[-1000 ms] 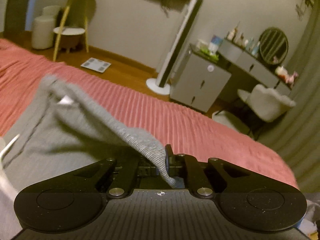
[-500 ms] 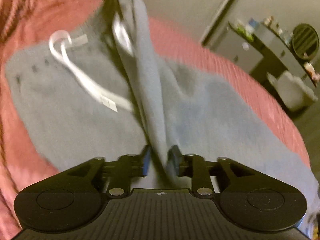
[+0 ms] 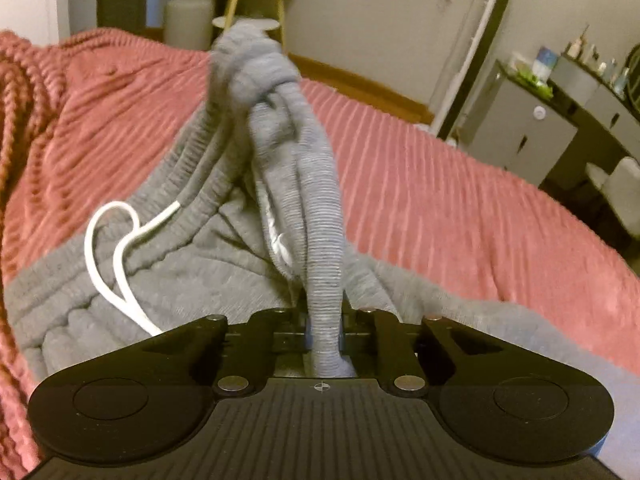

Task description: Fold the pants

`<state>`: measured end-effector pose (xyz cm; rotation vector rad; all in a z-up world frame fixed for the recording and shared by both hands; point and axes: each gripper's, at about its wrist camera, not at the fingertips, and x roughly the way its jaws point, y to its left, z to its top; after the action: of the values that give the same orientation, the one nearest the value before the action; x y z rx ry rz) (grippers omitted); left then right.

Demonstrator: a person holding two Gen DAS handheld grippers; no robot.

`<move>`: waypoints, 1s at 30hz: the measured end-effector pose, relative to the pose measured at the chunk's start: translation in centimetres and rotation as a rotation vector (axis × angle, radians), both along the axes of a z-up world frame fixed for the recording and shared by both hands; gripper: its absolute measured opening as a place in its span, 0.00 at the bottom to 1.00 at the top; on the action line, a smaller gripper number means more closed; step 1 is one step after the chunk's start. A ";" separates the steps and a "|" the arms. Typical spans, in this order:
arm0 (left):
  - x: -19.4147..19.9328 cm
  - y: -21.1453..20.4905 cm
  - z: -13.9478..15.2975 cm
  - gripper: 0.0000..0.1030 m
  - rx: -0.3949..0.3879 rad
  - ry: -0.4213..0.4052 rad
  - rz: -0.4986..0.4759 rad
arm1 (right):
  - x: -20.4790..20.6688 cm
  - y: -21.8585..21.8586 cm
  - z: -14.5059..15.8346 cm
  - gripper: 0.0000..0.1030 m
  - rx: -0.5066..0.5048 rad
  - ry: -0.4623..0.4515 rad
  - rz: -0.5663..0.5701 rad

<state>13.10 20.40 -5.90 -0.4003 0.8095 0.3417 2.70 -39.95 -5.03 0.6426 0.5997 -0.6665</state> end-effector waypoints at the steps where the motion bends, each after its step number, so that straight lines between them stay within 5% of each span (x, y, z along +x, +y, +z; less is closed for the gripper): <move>1: -0.6 0.3 0.5 0.09 -0.003 -0.022 0.002 | 0.1 0.0 -0.1 0.62 0.001 0.003 -0.001; 4: -3.3 1.1 2.8 0.09 -0.007 -0.092 0.014 | -0.1 -0.2 -0.1 0.67 0.003 -0.002 -0.013; 9: -9.9 4.0 5.8 0.09 -0.154 -0.172 0.105 | -0.3 -0.3 -0.1 0.70 0.002 -0.006 -0.032; 14: -12.7 5.4 1.4 0.10 -0.115 -0.028 0.147 | -0.2 0.0 0.2 0.70 -0.014 -0.020 -0.027; 17: -12.5 5.8 -2.0 0.10 -0.169 0.040 0.203 | -0.1 0.4 0.2 0.72 -0.036 -0.048 -0.002; 21: -11.1 4.6 -1.1 0.15 -0.072 0.036 0.148 | -0.2 0.8 0.0 0.74 -0.060 -0.068 0.047; 30: -12.4 5.4 -2.0 0.26 -0.209 -0.007 0.131 | -6.1 -3.0 0.5 0.82 0.264 -0.138 0.089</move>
<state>0.72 25.83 -7.87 -0.6521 0.8171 0.3786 -3.43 -42.91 -4.51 0.8950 0.5887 -0.4583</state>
